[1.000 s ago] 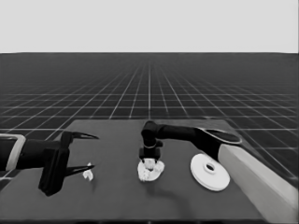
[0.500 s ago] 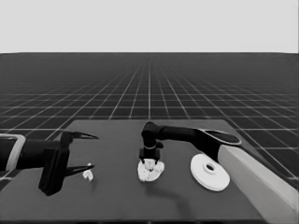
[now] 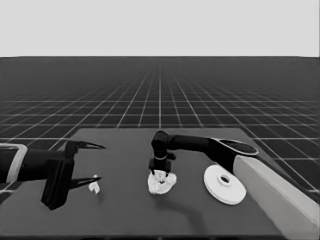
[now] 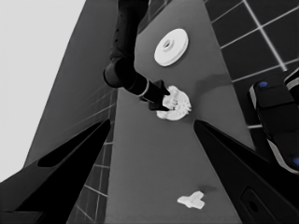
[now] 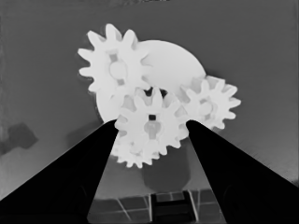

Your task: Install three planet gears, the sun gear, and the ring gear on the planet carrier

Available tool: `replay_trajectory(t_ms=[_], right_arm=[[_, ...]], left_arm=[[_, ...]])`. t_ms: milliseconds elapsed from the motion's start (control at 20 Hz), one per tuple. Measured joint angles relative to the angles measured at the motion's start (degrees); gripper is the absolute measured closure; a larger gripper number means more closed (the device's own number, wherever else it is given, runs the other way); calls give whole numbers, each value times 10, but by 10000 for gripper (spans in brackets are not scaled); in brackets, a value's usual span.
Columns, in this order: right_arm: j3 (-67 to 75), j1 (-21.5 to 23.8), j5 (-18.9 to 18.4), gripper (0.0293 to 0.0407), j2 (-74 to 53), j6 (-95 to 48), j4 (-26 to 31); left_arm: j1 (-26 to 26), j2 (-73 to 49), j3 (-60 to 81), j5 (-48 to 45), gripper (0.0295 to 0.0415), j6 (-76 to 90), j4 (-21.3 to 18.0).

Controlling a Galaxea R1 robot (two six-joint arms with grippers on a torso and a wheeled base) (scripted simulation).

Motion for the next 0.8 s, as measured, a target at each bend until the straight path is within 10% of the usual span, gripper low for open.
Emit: replay_trajectory(t_ms=[800], right_arm=[[0,0,0,391,0,96,0]], left_arm=[[0,0,0,0,326,0,0]])
